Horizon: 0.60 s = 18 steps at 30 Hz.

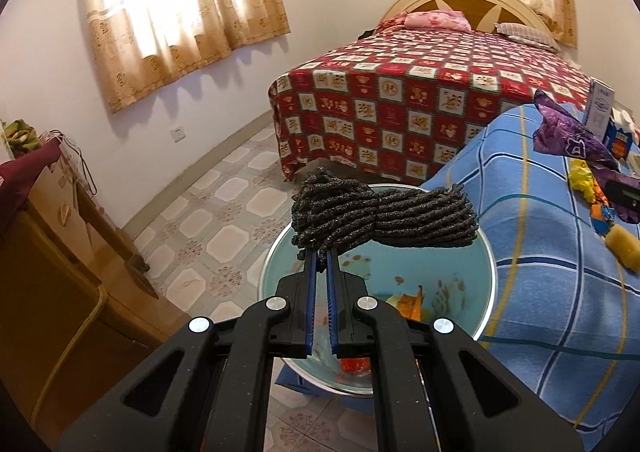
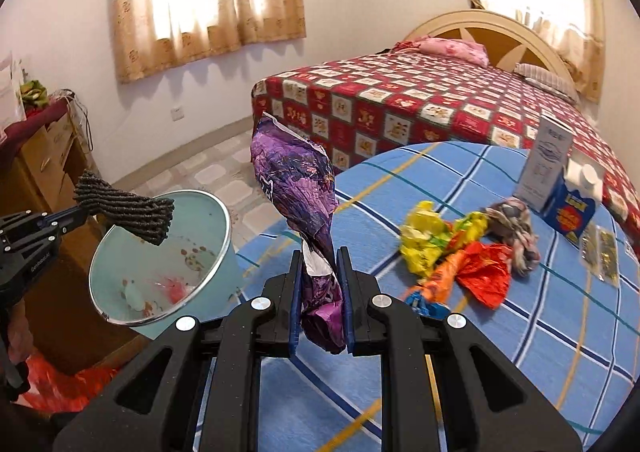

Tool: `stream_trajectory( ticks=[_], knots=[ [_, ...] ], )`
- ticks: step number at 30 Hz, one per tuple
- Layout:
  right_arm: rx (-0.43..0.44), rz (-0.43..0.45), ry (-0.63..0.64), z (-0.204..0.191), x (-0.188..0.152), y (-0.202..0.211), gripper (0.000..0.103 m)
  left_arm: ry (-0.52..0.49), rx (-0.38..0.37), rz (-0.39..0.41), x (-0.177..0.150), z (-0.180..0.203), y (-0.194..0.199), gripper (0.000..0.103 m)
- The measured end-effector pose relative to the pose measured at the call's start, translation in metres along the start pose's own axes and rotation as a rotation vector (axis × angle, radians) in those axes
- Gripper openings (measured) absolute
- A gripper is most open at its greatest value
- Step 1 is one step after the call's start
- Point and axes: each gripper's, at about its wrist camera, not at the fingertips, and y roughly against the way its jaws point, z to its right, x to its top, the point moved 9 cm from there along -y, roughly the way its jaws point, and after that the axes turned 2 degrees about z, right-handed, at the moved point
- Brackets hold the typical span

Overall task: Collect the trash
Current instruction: 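Carry the purple bag and black bundle over the bin with both tools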

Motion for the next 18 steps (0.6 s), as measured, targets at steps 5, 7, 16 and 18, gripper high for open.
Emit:
stream_trajectory(
  ticks=[5, 7, 16, 18],
  knots=[
    [0.019, -0.008, 0.026, -0.015, 0.003, -0.008, 0.017, 0.01, 0.019, -0.005, -0.002, -0.01, -0.003, 0.005],
    [0.025, -0.011, 0.032, -0.019, 0.004, -0.011, 0.017, 0.016, 0.03, -0.005, -0.003, -0.015, -0.004, 0.005],
    [0.058, -0.023, 0.08, -0.047, 0.008, -0.024, 0.017, 0.049, 0.064, -0.014, -0.006, -0.037, -0.008, 0.005],
    [0.062, -0.024, 0.086, -0.051, 0.008, -0.026, 0.017, 0.055, 0.069, -0.013, -0.006, -0.041, -0.009, 0.005]
  ],
)
